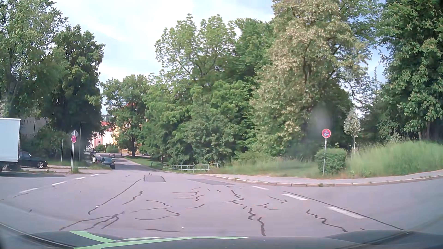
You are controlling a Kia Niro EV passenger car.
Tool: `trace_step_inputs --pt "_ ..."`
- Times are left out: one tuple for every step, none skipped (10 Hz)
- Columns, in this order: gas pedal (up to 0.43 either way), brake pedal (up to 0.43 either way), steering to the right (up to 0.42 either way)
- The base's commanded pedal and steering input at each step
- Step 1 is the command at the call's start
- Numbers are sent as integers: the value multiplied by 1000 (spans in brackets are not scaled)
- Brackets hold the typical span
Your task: Follow the waypoints while adhering to traffic rules and regulations
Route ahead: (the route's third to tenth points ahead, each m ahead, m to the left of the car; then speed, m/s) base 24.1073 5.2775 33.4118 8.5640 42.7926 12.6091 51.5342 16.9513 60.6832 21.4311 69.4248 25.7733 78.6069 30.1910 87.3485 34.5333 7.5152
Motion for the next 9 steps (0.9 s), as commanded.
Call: trace_step_inputs --pt "0 0 -63" --pt "0 6 -64" --pt "0 12 -63" --pt "0 18 -64" --pt "0 6 -64" --pt "0 0 -64" --pt "0 0 -63" --pt "0 6 -61" --pt "0 37 -58"
